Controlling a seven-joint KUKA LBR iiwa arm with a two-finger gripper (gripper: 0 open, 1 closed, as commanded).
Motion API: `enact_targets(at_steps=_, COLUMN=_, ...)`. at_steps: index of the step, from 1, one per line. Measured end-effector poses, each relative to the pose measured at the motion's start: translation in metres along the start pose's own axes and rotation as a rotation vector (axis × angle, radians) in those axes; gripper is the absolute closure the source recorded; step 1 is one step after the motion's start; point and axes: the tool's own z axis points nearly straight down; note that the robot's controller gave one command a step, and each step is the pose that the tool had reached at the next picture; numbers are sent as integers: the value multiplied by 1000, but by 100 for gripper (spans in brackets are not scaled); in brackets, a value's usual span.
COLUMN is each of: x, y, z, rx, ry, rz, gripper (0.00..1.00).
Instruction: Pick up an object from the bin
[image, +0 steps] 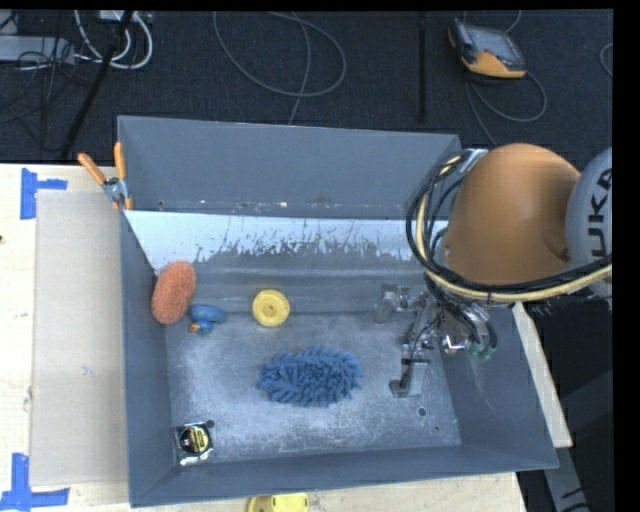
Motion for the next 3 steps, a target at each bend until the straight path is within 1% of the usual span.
enact_targets(at_steps=1, x=-1, y=0, z=-5, rx=0, ry=-8, rz=0, gripper=0)
enact_targets(at_steps=2, x=-15, y=23, z=50, rx=1, ry=-13, rz=-86, gripper=0)
enact_targets(at_steps=3, x=-43, y=75, z=76, rx=0, ry=-9, rz=-16, gripper=0)
